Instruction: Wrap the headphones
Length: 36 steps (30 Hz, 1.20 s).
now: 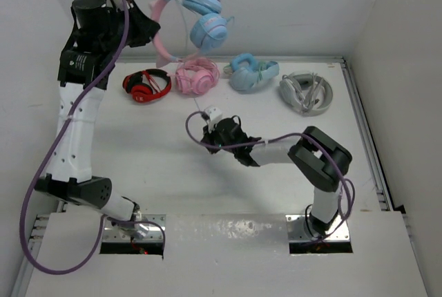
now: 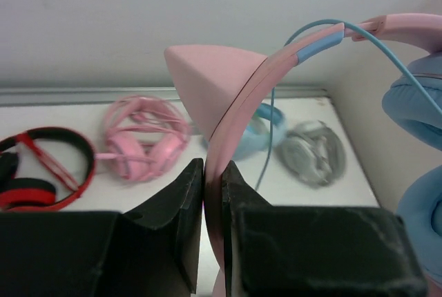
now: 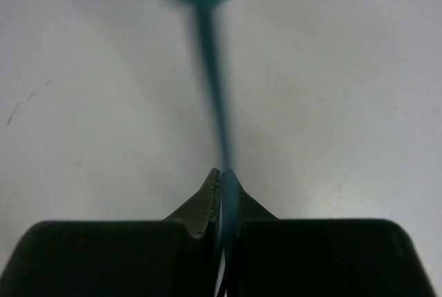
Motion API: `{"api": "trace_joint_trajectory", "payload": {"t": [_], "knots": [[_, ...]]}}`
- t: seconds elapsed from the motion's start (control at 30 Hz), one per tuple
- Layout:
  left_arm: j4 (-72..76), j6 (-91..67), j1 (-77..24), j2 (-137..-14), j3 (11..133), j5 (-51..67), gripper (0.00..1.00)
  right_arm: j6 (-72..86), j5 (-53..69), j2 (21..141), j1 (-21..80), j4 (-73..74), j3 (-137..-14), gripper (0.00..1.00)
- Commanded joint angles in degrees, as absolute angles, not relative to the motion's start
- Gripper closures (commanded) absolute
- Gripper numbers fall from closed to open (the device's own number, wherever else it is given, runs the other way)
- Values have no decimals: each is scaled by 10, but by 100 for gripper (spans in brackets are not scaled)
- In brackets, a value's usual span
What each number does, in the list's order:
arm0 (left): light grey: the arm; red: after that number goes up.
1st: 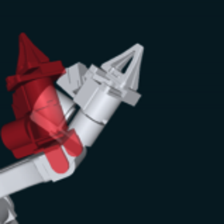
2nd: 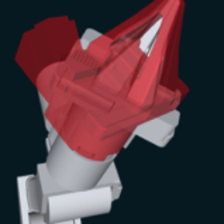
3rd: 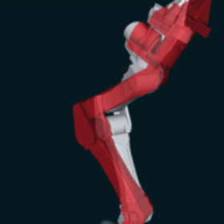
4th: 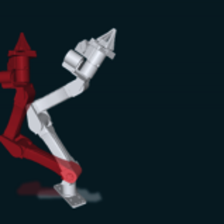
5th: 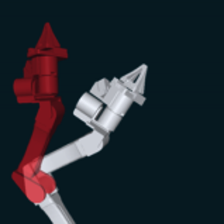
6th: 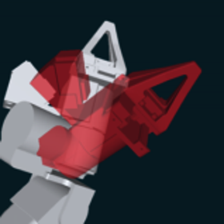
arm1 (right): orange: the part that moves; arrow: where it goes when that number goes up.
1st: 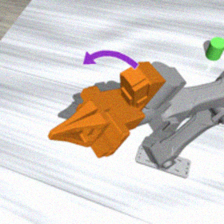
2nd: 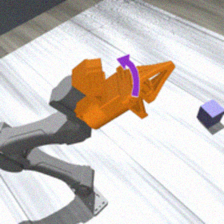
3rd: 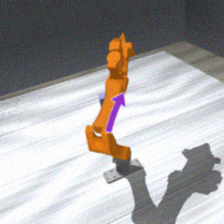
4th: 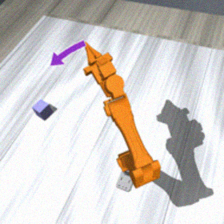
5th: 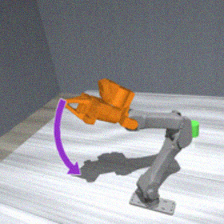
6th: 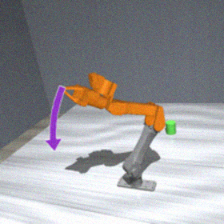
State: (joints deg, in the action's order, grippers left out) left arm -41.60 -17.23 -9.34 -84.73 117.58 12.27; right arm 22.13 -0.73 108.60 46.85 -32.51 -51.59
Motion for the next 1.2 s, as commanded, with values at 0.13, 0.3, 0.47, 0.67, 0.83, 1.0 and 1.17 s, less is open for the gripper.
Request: {"api": "trace_joint_trajectory", "payload": {"t": [0.13, 0.3, 0.47, 0.67, 0.83, 1.0, 1.17], "knots": [[-280, -194, 19, -909, 1160, 39, 100, 149, -51, 984, 543, -245, -459, 100], [-239, -167, 33, -940, 1165, -47, 100, 110, -73, 981, 588, -202, -471, 100], [-193, -115, 33, -974, 1167, -149, 100, 73, -83, 970, 635, -158, -479, 100], [-163, -54, 47, -1012, 1185, -208, 100, 69, -102, 922, 641, -129, -446, 100], [-154, -33, 53, -1022, 1188, -212, 100, 68, -115, 899, 643, -110, -434, 100], [-166, -16, 54, -1023, 1194, -180, 100, 55, -147, 896, 644, -91, -445, 100], [-186, 3, 59, -1012, 1186, -131, 100, 38, -192, 895, 644, -75, -436, 100]]}}
